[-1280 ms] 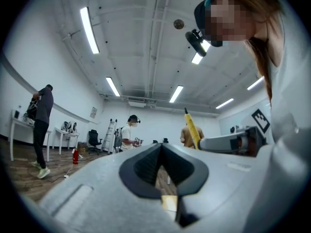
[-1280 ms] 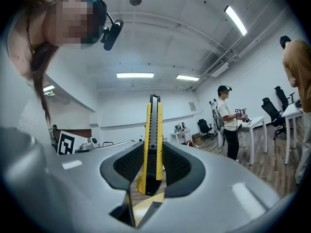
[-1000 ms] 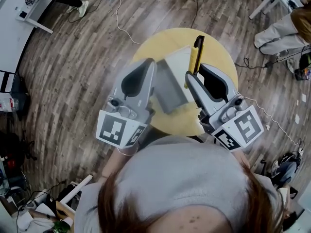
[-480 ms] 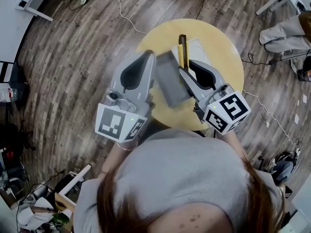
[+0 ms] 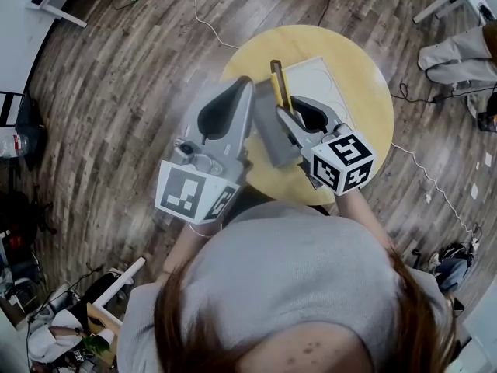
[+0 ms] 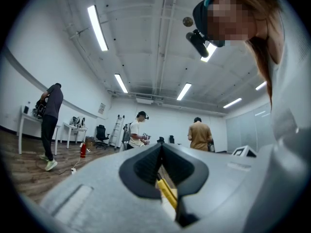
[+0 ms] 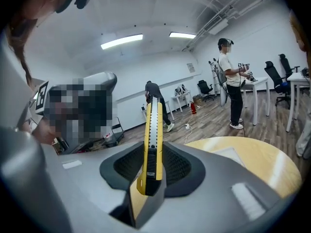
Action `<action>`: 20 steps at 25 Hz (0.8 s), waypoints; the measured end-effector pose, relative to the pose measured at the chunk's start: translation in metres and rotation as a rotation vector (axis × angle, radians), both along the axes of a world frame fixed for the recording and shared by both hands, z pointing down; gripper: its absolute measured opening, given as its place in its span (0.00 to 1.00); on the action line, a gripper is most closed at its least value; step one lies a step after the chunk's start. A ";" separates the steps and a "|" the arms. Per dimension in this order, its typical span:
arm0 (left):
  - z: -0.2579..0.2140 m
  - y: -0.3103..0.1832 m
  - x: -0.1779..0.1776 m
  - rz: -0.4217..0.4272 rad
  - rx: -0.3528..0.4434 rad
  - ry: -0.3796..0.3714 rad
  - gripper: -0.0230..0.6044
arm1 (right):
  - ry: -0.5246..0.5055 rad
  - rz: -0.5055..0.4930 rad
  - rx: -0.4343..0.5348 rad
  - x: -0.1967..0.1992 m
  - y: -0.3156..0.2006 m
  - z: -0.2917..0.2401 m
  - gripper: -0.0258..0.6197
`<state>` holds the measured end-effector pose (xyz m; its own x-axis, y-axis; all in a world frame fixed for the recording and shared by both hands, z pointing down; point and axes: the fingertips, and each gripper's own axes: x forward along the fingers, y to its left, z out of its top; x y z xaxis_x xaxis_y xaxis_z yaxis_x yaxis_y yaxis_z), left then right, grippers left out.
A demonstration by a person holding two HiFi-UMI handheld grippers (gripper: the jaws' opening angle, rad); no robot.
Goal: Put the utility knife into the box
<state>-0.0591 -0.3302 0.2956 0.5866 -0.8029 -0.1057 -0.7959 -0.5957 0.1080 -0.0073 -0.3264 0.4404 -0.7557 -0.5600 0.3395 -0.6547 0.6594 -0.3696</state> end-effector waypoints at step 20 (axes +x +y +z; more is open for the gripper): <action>0.006 -0.004 -0.003 0.007 -0.026 -0.009 0.04 | 0.163 0.023 -0.325 -0.017 0.003 0.125 0.23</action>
<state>-0.0620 -0.3344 0.3015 0.5932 -0.8011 -0.0799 -0.7926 -0.5986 0.1165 -0.0240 -0.3234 0.5654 -0.6659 -0.4190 0.6173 -0.7352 0.5093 -0.4473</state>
